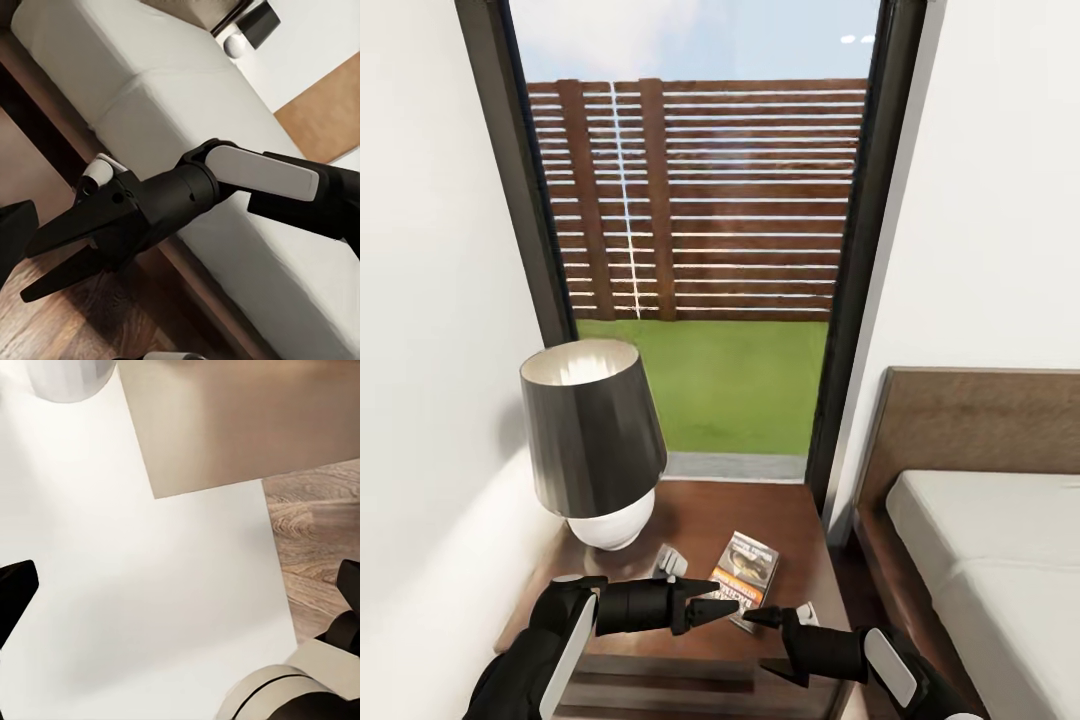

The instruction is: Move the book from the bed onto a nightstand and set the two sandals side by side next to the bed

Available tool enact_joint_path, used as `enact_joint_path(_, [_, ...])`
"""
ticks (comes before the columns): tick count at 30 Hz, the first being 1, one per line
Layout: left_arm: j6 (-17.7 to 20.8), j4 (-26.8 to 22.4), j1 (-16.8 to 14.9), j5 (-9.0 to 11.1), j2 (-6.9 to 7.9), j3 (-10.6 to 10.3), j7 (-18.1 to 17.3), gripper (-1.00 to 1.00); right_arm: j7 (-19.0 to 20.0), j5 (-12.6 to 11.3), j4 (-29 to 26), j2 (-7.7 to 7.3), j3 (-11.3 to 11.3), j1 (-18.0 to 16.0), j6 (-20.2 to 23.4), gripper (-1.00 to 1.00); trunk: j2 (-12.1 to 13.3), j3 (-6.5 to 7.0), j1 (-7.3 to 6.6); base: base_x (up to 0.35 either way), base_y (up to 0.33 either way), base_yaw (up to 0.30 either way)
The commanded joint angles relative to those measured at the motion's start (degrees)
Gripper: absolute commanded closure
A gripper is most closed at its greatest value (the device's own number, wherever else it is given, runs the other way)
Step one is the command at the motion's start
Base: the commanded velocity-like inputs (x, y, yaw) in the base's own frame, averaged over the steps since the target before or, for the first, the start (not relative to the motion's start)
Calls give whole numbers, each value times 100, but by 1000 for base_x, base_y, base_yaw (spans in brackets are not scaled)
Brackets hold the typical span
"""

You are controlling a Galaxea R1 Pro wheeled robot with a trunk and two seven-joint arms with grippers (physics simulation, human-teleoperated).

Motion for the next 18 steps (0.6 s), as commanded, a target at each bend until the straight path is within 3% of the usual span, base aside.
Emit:
enact_joint_path(1, [45,0,-3,25,0,-2,0,-100,28,8,0,-6,26,-2,-1,-100,39,13,-24,0,0,0])
enact_joint_path(18, [45,0,-3,25,0,-3,7,-100,28,8,-21,-6,26,-3,-1,-100,721,318,-397,0,0,0])
